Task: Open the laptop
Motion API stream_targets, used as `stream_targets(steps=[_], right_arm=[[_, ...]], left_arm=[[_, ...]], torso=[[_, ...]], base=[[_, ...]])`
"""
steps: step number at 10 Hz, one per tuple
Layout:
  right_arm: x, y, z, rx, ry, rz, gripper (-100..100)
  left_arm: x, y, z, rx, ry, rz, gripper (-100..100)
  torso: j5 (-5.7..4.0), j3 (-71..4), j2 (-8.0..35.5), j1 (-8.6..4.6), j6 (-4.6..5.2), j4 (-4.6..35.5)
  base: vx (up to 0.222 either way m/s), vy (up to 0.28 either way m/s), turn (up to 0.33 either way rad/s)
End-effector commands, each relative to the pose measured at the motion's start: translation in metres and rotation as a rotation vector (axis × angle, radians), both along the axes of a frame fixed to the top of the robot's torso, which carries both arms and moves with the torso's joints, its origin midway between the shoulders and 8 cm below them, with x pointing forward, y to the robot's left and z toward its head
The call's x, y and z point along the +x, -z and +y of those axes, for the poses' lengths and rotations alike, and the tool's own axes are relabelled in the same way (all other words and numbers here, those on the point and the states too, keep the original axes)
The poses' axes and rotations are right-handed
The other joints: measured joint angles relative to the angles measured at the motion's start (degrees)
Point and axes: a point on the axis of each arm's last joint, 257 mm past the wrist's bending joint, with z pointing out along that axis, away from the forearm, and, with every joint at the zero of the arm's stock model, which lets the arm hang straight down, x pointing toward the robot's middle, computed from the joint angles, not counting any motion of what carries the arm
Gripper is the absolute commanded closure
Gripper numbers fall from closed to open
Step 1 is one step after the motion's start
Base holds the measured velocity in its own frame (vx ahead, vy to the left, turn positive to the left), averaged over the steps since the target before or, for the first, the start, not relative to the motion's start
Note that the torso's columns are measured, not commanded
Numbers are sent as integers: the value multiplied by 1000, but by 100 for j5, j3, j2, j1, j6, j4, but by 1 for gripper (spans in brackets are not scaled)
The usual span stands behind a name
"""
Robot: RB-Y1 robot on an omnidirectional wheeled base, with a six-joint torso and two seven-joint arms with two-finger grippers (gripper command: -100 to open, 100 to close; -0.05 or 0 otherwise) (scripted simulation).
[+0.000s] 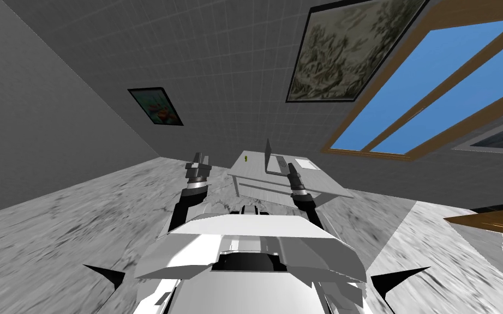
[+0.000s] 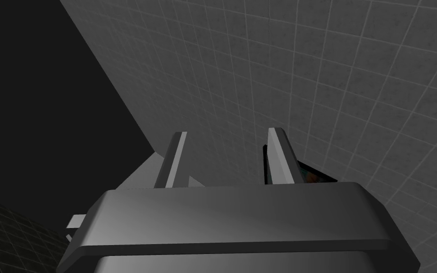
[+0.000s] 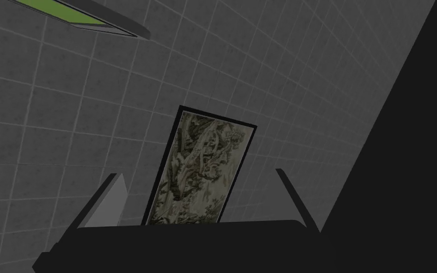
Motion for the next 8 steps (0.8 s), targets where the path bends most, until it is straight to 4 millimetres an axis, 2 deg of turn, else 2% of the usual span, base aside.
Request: stream_targets(steps=[1, 4, 8], right_arm=[[2, 24, -20, -137, 64, 72, -100], [0, 50, -51, -311, 148, 157, -100], [-8, 81, -104, -569, 269, 277, -100]], left_arm=[[0, 0, 0, 0, 0, 0, 0], [0, 0, 0, 0, 0, 0, 0], [0, 0, 0, 0, 0, 0, 0]], torso=[[0, 2, 3, 1, 0, 1], [1, 0, 0, 4, -1, 0], [2, 1, 1, 6, 0, 0]], base=[[42, 119, 54], [49, 126, 66], [73, 139, 73]])
